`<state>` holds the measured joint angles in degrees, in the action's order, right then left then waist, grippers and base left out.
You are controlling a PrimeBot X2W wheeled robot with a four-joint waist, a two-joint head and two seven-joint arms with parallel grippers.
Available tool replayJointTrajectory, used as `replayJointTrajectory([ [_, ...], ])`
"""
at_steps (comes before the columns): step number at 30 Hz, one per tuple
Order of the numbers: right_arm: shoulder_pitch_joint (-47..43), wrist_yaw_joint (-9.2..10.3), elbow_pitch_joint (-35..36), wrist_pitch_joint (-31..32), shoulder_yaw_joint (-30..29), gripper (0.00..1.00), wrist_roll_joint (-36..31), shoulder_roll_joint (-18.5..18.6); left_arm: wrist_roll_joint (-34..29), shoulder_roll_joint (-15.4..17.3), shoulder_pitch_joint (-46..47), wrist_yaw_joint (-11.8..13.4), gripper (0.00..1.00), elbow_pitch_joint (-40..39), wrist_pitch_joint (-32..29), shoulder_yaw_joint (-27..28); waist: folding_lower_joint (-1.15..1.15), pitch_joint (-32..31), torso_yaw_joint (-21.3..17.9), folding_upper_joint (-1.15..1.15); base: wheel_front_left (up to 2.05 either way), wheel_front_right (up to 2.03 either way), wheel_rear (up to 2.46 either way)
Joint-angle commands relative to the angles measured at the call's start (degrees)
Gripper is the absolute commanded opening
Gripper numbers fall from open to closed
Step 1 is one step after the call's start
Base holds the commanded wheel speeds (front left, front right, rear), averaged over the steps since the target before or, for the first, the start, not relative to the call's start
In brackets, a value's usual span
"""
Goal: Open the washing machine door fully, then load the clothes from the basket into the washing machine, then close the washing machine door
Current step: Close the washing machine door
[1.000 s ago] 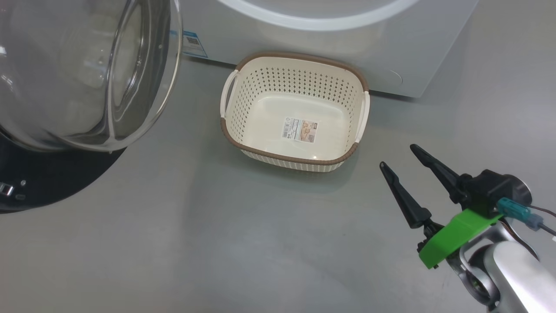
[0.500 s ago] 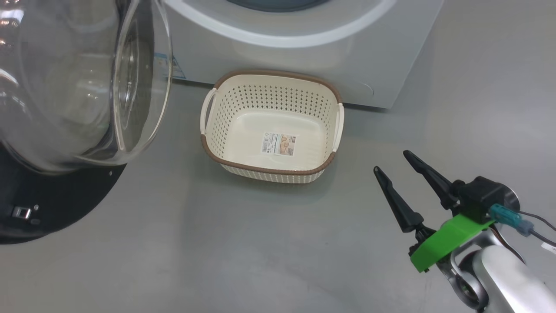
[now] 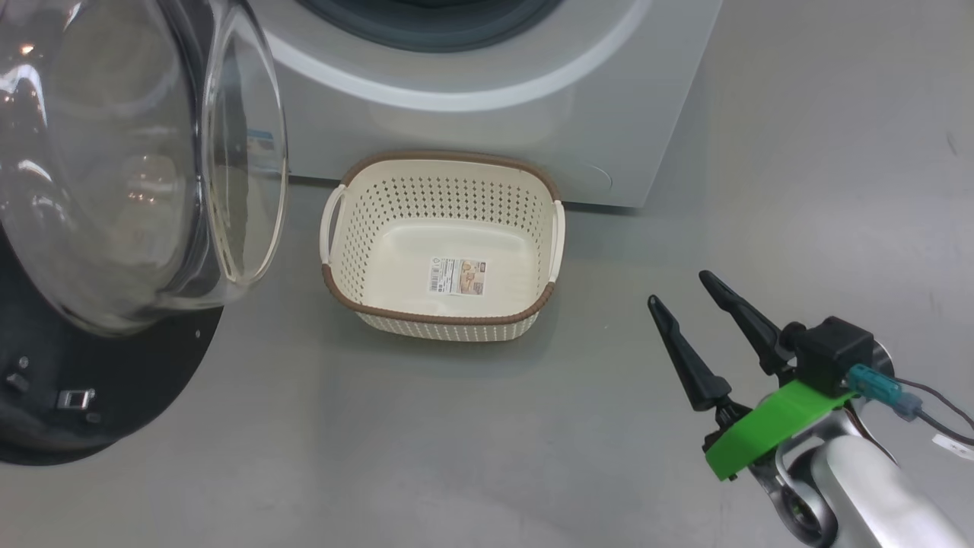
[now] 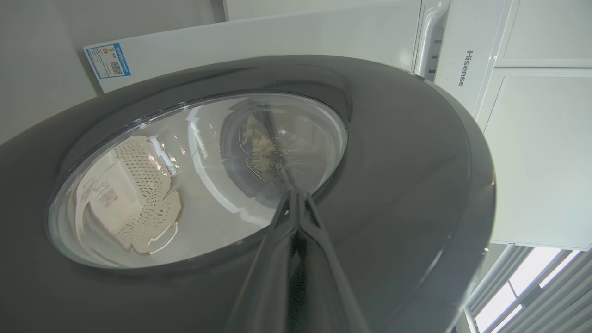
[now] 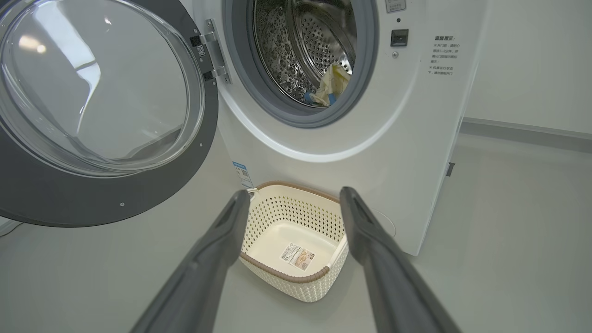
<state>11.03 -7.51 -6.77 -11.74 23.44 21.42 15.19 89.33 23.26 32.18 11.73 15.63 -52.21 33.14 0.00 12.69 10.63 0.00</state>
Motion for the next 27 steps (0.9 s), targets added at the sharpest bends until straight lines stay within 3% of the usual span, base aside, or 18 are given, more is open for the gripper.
replayJointTrajectory([
  [1,0.76,0.02,1.32,-1.05,0.67,1.00,0.61,-0.15,0.44,2.38,-0.08,0.06,0.00,-2.90,-0.70,0.80,0.00,-0.40,-0.29,0.00,0.00,0.00,0.00],
  [12,0.33,0.02,-0.46,-2.16,1.12,1.00,1.39,-1.00,1.23,-1.52,-0.38,-2.74,0.00,-4.49,-0.19,-0.01,0.00,-2.79,-1.62,0.00,0.00,0.00,0.00],
  [27,-0.17,0.02,-1.17,-2.75,1.35,1.00,1.94,-1.69,2.01,-7.82,1.00,-10.25,0.00,-0.78,1.78,-1.77,0.00,-4.38,-3.88,0.00,0.00,0.00,0.00],
])
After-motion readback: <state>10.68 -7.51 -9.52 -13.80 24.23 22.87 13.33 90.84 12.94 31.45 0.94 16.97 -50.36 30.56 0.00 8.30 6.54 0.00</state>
